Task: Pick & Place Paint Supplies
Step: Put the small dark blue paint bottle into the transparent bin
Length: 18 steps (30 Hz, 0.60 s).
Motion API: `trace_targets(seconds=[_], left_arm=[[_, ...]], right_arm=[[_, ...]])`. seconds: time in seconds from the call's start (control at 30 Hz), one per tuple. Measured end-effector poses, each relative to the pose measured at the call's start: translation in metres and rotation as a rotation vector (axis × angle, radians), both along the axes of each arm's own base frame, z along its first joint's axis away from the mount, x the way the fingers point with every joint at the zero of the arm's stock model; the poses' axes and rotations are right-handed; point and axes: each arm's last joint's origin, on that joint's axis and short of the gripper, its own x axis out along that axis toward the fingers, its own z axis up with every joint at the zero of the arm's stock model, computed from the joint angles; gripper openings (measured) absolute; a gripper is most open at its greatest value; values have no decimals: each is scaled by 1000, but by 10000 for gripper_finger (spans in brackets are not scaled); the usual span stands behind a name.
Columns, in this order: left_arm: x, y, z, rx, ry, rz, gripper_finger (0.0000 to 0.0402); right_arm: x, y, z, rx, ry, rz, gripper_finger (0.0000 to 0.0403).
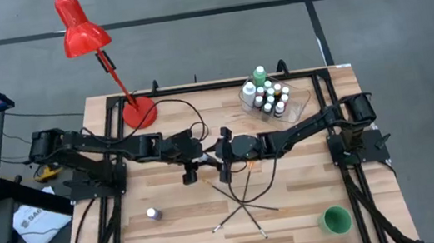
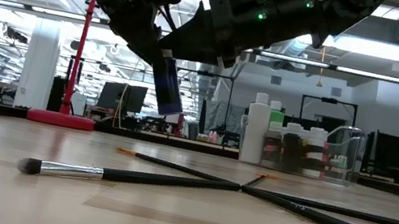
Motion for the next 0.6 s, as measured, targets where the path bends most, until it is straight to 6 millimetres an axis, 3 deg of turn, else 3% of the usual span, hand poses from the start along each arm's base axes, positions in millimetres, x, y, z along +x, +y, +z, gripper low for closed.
trace_targets(seconds=[0.3,0.43,0.6], left_arm=[[0,0,0,-6,-6,-1,140],[0,0,0,-5,-1,0,140],[1,0,1,0,-9,11,140]], right_arm=[[0,0,-1,-3,7,-1,91],[0,1,-1,-3,13,-1,82],[-3,2,5,-10,15,5,100]])
